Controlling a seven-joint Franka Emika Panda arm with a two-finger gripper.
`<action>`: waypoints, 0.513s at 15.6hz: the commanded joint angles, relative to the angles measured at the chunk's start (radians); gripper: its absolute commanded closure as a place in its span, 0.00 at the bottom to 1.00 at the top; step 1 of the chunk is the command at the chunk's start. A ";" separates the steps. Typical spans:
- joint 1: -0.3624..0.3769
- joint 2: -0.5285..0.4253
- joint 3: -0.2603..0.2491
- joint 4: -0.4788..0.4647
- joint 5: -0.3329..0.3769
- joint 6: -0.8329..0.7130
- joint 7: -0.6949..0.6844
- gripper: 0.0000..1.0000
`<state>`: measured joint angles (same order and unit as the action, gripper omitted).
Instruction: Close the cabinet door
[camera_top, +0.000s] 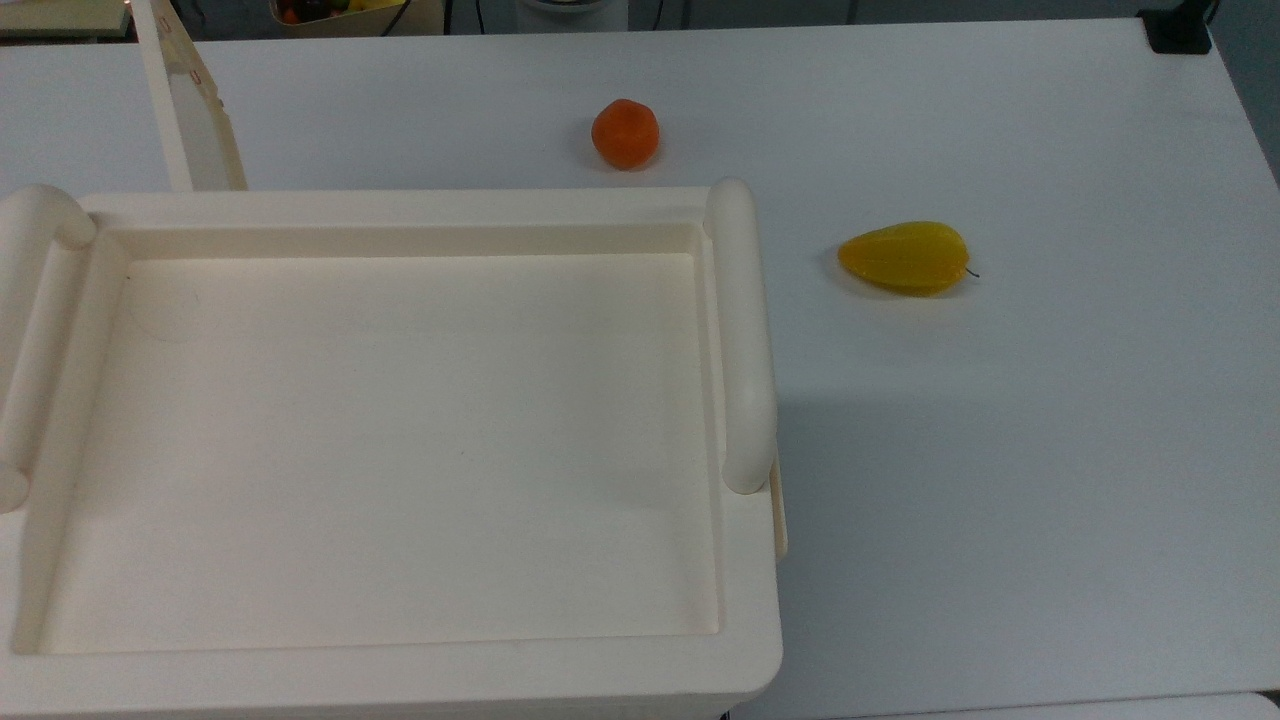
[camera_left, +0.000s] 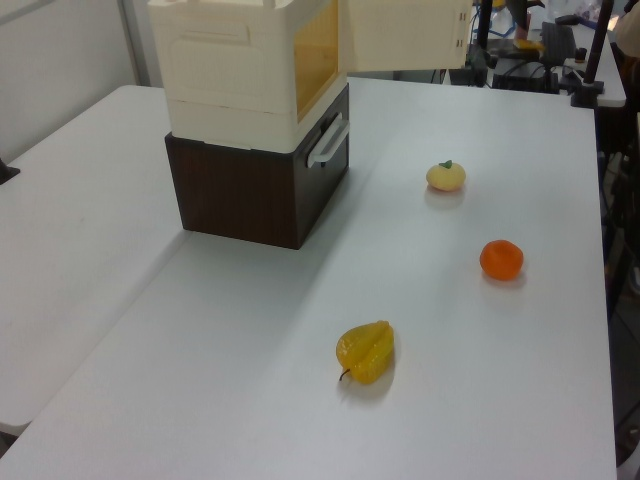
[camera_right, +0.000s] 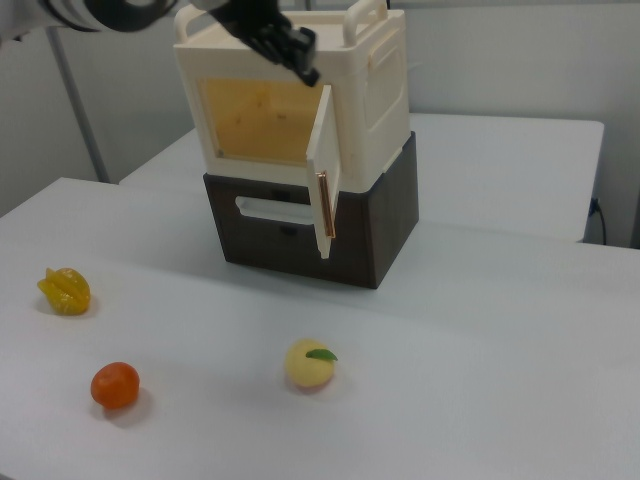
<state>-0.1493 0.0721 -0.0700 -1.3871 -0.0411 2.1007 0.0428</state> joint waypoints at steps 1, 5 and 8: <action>-0.033 0.021 -0.027 -0.012 0.026 0.059 -0.018 1.00; -0.061 0.038 -0.028 -0.038 0.056 0.048 -0.018 1.00; -0.052 0.037 -0.024 -0.067 0.060 0.027 -0.017 1.00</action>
<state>-0.2144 0.1249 -0.0919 -1.4063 -0.0042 2.1355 0.0427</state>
